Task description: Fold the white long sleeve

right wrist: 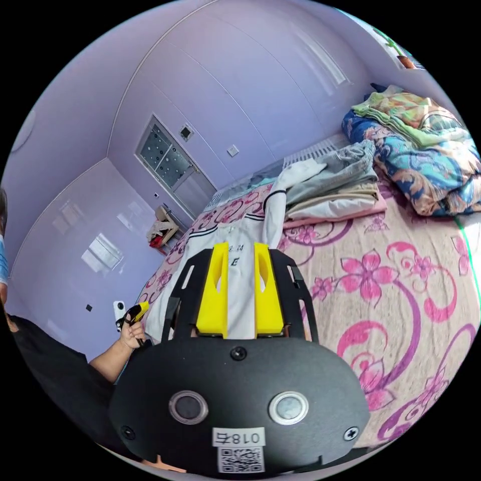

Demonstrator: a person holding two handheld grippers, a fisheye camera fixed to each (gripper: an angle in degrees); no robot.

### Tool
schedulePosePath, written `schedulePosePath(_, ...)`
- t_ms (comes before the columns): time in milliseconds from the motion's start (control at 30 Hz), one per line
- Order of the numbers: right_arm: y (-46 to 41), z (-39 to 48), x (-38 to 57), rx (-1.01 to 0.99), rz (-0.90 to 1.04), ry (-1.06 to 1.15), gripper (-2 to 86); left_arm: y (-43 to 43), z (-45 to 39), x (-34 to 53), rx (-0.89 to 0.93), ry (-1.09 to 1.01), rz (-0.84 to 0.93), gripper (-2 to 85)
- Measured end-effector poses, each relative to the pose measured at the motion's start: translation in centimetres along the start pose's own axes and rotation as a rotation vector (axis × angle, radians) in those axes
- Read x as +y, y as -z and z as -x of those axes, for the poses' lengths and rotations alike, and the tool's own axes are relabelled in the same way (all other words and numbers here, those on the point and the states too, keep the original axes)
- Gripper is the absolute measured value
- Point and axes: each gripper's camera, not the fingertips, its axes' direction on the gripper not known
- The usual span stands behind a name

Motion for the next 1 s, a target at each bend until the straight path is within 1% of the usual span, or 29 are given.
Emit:
schedulePosePath(100,-3.5,-1.0,-6.4,0.099,-0.034,0.035,8.0,-2.8,-1.1,-1.0,-0.039,-0.024,0.075,-1.0)
schedulePosePath(167,-6.1,-2.1,-10.2,0.141,-0.023,0.038,7.9,-4.0,-2.0,-1.6,-0.047,-0.046,0.115,-1.0)
schedulePosePath(267,-10.7,-5.1,-16.3,0.197,0.009,-0.034,8.1,-4.3,-3.0,-2.0,-0.071,-0.066,0.142,-1.0)
schedulePosePath(333,-13.9,-8.1,-20.2,0.208,0.029,-0.15,8.3,-4.1,-3.5,-2.2,-0.09,-0.068,0.147,-0.9)
schedulePosePath(500,-18.7,-12.8,-24.4,0.246,0.11,-0.337,9.3,-2.1,-4.7,-2.0,-0.144,-0.058,0.135,-0.9)
schedulePosePath(567,-20.0,-13.5,-25.0,0.268,0.157,-0.354,8.1,-0.9,-5.1,-1.9,-0.167,-0.047,0.125,-0.9)
schedulePosePath(600,-20.8,-13.6,-25.1,0.204,0.181,-0.33,6.0,-0.6,-5.1,-1.9,-0.166,-0.043,0.119,-0.9)
schedulePosePath(633,-21.0,-13.5,-25.1,0.165,0.191,-0.326,3.6,0.0,-5.1,-1.9,-0.158,-0.035,0.106,-1.0)
schedulePosePath(667,-20.6,-13.2,-25.1,0.176,0.168,-0.323,2.4,0.5,-5.2,-2.0,-0.154,-0.03,0.093,-1.0)
schedulePosePath(733,-17.5,-10.8,-24.6,0.228,0.016,-0.259,1.2,1.2,-5.4,-2.2,-0.155,-0.036,0.073,-1.0)
schedulePosePath(767,-16.6,-10.0,-24.4,0.23,-0.013,-0.238,1.0,1.6,-5.6,-2.3,-0.152,-0.046,0.062,-1.0)
schedulePosePath(833,-12.0,-6.4,-23.0,0.274,-0.167,-0.173,0.5,2.1,-5.7,-2.3,-0.152,-0.057,0.055,-1.0)
schedulePosePath(1000,-5.2,1.0,-19.9,0.372,-0.308,-0.014,0.2,2.8,-5.5,-1.9,-0.129,-0.05,0.039,-1.0)
